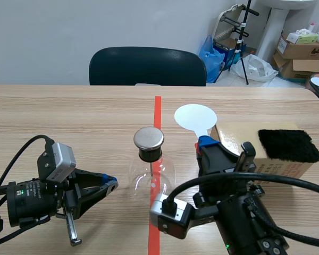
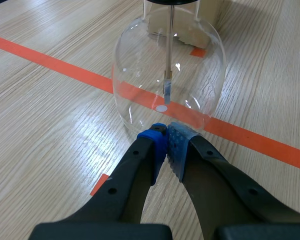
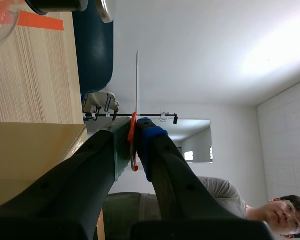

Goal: Do the electroscope experiment

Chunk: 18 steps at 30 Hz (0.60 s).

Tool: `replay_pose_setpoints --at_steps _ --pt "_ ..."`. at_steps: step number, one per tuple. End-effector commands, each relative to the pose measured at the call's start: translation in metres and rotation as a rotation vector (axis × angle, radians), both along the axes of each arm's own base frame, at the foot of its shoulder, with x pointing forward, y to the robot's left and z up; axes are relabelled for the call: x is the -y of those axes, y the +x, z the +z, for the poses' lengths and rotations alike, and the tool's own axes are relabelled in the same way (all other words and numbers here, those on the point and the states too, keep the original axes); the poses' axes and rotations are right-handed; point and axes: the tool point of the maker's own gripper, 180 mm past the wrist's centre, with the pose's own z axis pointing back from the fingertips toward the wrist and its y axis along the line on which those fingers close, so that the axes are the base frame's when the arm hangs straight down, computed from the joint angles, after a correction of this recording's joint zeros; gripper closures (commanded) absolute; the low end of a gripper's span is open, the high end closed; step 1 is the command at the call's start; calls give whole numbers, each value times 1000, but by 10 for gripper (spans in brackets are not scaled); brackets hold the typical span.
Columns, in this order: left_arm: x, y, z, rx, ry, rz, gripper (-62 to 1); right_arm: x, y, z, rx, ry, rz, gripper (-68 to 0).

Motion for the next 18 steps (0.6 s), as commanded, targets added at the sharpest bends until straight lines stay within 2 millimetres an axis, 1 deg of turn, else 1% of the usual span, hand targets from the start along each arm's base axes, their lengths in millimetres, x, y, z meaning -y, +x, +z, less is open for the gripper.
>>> replay_pose_setpoints --at_steps 1,18 --pt "1 5 11 26 -33 10 -39 2 3 8 29 0 2 -10" --pt "1 5 11 26 -33 10 -39 3 4 8 29 1 -5 -10"
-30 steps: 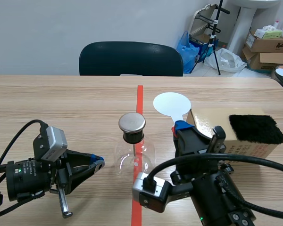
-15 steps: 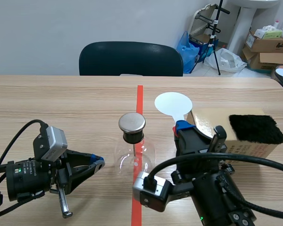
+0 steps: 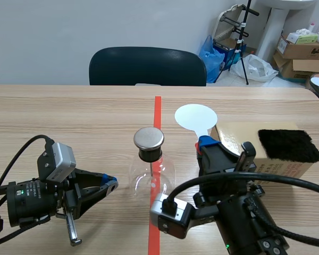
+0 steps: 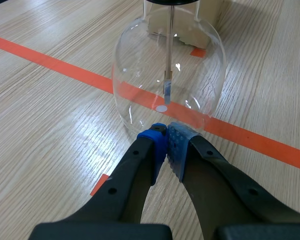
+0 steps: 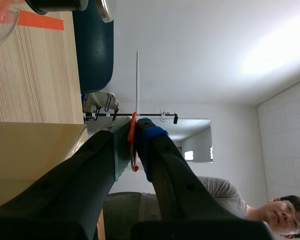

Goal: Do the electroscope experiment

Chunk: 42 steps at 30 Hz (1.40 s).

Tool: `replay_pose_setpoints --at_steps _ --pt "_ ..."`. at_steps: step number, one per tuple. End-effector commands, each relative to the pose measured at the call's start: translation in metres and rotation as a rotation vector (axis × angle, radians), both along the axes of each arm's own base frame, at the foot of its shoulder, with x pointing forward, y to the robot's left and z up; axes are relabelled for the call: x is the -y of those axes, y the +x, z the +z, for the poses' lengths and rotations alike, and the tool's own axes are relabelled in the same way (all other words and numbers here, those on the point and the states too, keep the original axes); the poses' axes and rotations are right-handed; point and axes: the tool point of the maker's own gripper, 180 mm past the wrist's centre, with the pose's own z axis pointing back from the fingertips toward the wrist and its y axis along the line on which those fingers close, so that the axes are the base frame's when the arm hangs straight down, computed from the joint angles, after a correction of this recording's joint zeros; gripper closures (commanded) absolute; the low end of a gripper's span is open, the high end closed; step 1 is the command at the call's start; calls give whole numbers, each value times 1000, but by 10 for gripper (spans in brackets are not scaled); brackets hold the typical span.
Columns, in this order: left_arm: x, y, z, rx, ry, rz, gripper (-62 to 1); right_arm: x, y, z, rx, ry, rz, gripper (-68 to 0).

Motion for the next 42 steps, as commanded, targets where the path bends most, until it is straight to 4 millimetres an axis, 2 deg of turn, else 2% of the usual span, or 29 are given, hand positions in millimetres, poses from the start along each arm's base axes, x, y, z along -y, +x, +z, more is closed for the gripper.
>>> replay_pose_setpoints --at_steps 1,34,42 --pt "2 5 11 26 -33 10 -39 3 3 8 29 1 -2 -10" --pt "2 5 11 26 -33 10 -39 3 4 9 29 1 -5 -10" --pt "2 5 11 26 -33 10 -39 -12 -2 8 29 -6 85 -10"
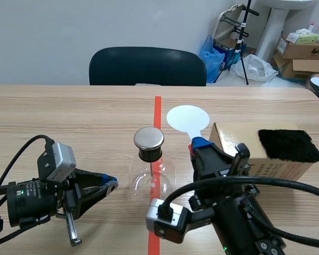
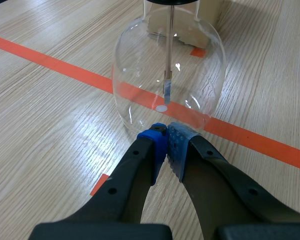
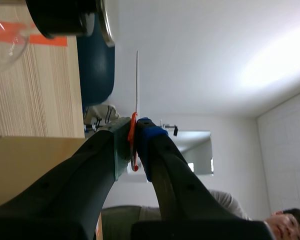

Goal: Do the electroscope experiment

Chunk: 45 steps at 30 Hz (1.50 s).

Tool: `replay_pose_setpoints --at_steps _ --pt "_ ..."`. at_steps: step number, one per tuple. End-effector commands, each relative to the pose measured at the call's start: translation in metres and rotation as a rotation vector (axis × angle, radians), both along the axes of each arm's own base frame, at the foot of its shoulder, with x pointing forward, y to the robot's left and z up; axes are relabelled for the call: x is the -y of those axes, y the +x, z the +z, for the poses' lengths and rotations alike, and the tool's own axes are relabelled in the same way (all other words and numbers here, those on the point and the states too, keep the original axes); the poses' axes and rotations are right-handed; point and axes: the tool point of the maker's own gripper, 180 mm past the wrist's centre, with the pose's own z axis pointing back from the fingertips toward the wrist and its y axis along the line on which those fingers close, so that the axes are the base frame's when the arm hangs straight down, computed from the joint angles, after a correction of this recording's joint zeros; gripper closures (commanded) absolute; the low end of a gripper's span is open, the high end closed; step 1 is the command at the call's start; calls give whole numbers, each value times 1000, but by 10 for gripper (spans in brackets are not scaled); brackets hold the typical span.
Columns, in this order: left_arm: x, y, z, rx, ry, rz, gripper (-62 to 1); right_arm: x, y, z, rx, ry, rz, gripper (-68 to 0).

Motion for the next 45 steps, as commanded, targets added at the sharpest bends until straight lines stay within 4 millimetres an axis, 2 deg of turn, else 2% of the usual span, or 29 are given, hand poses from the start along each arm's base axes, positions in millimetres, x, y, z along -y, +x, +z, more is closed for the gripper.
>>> replay_pose_setpoints --at_steps 1,10,16,45 --pt "2 5 11 26 -33 10 -39 -1 2 8 30 -1 21 -10" --pt "2 5 11 26 -33 10 -39 -26 -13 7 29 -15 183 -10" --pt "2 5 11 26 -33 10 -39 -36 -20 6 28 -20 248 -10" --pt "2 5 11 26 -33 10 -39 -38 -21 6 28 -21 261 -10"
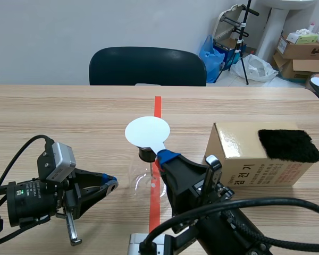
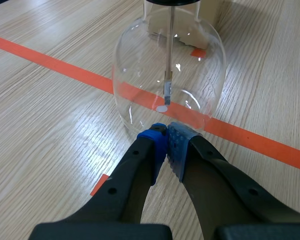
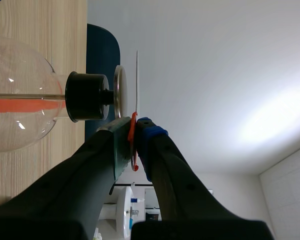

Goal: Do the electroscope experiment

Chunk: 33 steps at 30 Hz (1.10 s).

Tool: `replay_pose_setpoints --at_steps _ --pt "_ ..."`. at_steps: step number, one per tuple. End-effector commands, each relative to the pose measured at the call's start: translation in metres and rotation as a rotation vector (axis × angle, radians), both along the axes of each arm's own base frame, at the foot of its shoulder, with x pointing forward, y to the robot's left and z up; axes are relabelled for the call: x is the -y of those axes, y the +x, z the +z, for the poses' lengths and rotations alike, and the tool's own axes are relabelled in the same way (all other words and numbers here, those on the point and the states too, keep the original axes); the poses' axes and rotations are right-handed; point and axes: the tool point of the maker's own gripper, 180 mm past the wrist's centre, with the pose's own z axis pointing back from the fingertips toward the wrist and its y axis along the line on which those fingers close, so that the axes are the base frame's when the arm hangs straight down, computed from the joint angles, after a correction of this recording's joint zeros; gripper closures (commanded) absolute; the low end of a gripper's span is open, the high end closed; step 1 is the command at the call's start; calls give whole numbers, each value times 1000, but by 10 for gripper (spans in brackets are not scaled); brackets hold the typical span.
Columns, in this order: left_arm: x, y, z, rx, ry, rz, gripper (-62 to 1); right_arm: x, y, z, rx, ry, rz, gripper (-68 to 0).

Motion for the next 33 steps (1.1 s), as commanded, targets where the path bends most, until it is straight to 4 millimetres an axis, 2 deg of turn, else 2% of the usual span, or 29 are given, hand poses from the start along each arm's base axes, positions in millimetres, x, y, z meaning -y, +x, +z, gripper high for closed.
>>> replay_pose_setpoints --at_steps 1,12,24,33 --pt "2 5 10 26 -32 9 -39 2 3 8 30 1 1 -10" --pt "2 5 10 26 -32 9 -39 13 11 9 30 7 -74 -10" --pt "2 5 10 26 -32 9 -39 62 35 11 32 32 -376 -10" --pt "2 5 10 26 -32 9 -39 94 42 12 33 47 -560 -11"
